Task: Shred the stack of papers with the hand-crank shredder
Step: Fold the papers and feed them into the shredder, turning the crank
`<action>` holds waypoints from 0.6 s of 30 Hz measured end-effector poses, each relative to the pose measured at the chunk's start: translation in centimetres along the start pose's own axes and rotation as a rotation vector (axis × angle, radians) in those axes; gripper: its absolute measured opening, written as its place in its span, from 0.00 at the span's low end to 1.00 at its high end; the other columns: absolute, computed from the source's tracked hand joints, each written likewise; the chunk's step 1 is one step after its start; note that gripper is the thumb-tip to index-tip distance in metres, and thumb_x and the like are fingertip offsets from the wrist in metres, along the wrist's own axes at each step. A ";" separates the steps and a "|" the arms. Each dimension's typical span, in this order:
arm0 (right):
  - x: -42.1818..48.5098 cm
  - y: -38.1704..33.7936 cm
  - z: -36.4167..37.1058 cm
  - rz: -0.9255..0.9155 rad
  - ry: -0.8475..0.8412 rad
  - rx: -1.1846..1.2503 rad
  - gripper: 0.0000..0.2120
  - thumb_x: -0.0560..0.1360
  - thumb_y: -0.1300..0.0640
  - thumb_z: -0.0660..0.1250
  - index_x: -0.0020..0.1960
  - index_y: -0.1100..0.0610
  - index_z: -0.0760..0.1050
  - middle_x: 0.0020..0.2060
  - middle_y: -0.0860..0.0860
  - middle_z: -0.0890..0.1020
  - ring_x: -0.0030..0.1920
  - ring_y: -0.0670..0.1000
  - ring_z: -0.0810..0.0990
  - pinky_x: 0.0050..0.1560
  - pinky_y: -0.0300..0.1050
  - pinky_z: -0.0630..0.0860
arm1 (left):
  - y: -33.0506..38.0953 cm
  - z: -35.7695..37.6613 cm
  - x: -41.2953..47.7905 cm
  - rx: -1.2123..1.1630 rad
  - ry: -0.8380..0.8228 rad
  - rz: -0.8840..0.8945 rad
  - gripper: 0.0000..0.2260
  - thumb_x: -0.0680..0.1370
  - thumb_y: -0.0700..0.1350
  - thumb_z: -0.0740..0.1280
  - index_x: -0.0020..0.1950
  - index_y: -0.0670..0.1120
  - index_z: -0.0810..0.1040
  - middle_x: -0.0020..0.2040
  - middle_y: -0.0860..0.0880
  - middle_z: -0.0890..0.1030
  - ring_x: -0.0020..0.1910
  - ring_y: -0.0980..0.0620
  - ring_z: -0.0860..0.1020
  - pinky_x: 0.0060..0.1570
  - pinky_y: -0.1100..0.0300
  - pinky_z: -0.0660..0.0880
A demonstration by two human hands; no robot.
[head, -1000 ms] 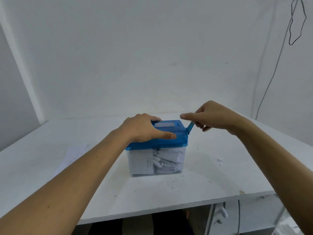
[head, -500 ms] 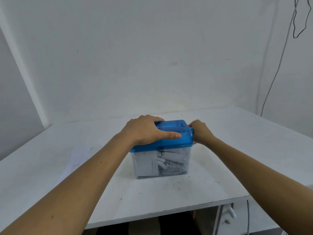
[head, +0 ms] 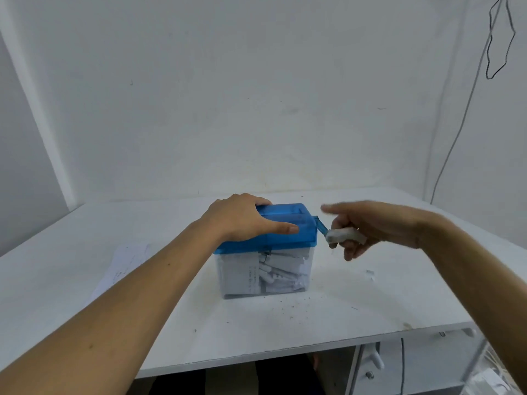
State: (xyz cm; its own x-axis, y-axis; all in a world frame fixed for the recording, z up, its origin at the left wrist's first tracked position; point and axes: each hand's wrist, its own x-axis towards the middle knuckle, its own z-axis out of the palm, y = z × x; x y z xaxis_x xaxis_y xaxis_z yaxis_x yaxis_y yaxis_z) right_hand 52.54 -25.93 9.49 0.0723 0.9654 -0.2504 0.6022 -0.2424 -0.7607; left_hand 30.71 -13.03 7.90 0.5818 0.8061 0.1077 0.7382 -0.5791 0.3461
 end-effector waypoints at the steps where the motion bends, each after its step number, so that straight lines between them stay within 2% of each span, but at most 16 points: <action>1: -0.4 -0.5 -0.3 -0.031 0.011 -0.147 0.26 0.73 0.35 0.64 0.48 0.57 0.85 0.41 0.52 0.86 0.41 0.46 0.84 0.50 0.45 0.81 | 0.0 0.0 0.0 0.000 -0.001 0.000 0.37 0.64 0.78 0.67 0.68 0.63 0.74 0.63 0.61 0.77 0.58 0.53 0.75 0.52 0.55 0.71; 3: -0.5 -1.4 -0.7 -0.059 0.006 -0.382 0.18 0.72 0.37 0.68 0.44 0.50 0.85 0.36 0.45 0.85 0.36 0.38 0.81 0.46 0.38 0.76 | 0.0 0.0 0.0 -0.001 -0.006 -0.002 0.37 0.64 0.78 0.67 0.69 0.63 0.73 0.65 0.60 0.76 0.59 0.53 0.75 0.53 0.55 0.71; 5: -0.4 -1.8 -1.2 -0.079 0.000 -0.399 0.15 0.73 0.39 0.70 0.43 0.51 0.86 0.37 0.47 0.85 0.37 0.39 0.80 0.47 0.38 0.76 | 0.1 -0.1 -0.1 -0.007 -0.003 -0.006 0.38 0.64 0.77 0.68 0.70 0.62 0.73 0.66 0.60 0.75 0.59 0.54 0.74 0.53 0.56 0.69; 7: 0.4 -1.6 -2.0 -0.130 0.046 -0.207 0.20 0.71 0.38 0.70 0.46 0.56 0.85 0.38 0.51 0.84 0.39 0.45 0.81 0.54 0.45 0.79 | 0.1 -0.1 -0.2 -0.011 -0.006 -0.007 0.39 0.64 0.77 0.69 0.71 0.62 0.72 0.67 0.60 0.75 0.58 0.54 0.73 0.54 0.56 0.69; 9: 1.7 -1.6 -2.7 -0.164 0.146 0.010 0.25 0.70 0.37 0.69 0.48 0.59 0.84 0.38 0.50 0.81 0.38 0.48 0.78 0.57 0.50 0.79 | 0.1 -0.1 -0.1 -0.014 -0.013 -0.008 0.42 0.62 0.78 0.68 0.73 0.61 0.71 0.69 0.60 0.74 0.62 0.53 0.74 0.57 0.55 0.70; 11: 3.4 -1.7 -2.7 -0.156 0.237 0.078 0.25 0.74 0.36 0.67 0.47 0.59 0.83 0.38 0.51 0.80 0.39 0.48 0.78 0.59 0.52 0.79 | 0.0 -0.1 -0.1 -0.010 -0.017 -0.009 0.44 0.62 0.78 0.68 0.74 0.61 0.70 0.71 0.60 0.73 0.65 0.52 0.74 0.59 0.54 0.71; 13: 5.4 -1.7 -2.2 -0.141 0.356 0.085 0.24 0.77 0.37 0.65 0.45 0.59 0.81 0.38 0.51 0.81 0.40 0.49 0.80 0.57 0.51 0.80 | -0.1 -0.1 0.0 0.000 -0.023 -0.004 0.45 0.62 0.79 0.67 0.74 0.61 0.69 0.71 0.59 0.73 0.66 0.52 0.73 0.60 0.53 0.71; 16: 8.2 -1.6 -1.9 -0.133 0.551 -0.020 0.25 0.78 0.38 0.65 0.48 0.62 0.81 0.44 0.53 0.84 0.40 0.49 0.82 0.50 0.48 0.80 | 0.0 -0.1 0.1 0.004 -0.028 0.007 0.45 0.62 0.79 0.67 0.75 0.61 0.69 0.72 0.59 0.73 0.67 0.52 0.73 0.60 0.53 0.71; 18: 10.0 -1.1 -1.5 -0.096 0.565 -0.157 0.24 0.77 0.39 0.67 0.46 0.62 0.80 0.41 0.53 0.84 0.39 0.49 0.81 0.44 0.48 0.78 | 0.0 -0.1 0.1 -0.012 -0.034 0.008 0.43 0.62 0.79 0.67 0.74 0.61 0.70 0.71 0.59 0.74 0.65 0.52 0.74 0.59 0.53 0.71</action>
State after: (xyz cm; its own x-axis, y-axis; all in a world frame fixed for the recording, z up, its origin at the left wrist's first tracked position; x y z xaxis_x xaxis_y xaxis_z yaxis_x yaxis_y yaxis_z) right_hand 53.76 -15.85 8.73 0.3975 0.8944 0.2053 0.7342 -0.1758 -0.6557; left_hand 30.72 -12.91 8.04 0.5994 0.7966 0.0789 0.7294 -0.5841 0.3561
